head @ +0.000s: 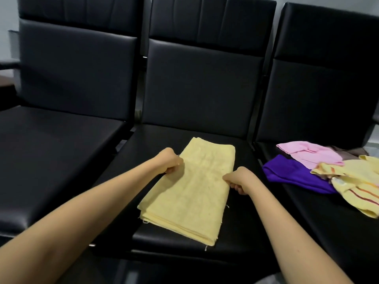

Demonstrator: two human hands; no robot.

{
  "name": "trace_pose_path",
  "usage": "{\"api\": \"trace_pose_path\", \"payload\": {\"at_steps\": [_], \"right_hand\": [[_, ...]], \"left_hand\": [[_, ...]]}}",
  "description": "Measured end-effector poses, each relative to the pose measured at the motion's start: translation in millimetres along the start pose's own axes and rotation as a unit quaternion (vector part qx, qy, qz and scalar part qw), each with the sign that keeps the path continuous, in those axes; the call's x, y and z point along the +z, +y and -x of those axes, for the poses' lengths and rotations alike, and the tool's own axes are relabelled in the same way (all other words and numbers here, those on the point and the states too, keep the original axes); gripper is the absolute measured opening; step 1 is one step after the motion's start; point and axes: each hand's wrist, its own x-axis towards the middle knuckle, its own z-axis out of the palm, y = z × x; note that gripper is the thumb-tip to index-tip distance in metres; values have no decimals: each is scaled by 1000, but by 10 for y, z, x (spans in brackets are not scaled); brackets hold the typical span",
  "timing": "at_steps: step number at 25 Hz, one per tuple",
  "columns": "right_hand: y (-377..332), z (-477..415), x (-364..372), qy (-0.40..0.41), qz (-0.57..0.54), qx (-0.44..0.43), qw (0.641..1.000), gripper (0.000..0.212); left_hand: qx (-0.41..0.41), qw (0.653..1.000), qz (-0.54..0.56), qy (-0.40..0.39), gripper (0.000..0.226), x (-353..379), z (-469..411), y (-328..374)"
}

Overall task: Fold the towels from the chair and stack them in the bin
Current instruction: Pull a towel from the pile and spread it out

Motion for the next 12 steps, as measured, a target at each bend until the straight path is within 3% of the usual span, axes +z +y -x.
{"api": "trace_pose_path", "payload": {"at_steps": [4,7,10,12], "right_hand": [[-32,14,-51,-80,-128,52,987,21],[-70,-36,-122,-98,-292,29,951,15],[-220,-56,-256,-62,-448,-96,887,9],[-362,-39,-360,-9,-482,-212,850,12]], "left_hand": [[-103,988,84,-75,24,-137,-81,40],[-133,965,188,-125,15,-316,-96,44],[-82,927,346,-121,10,-466,-104,146],[-20,872,478,-108,13,-550,-99,281]]}}
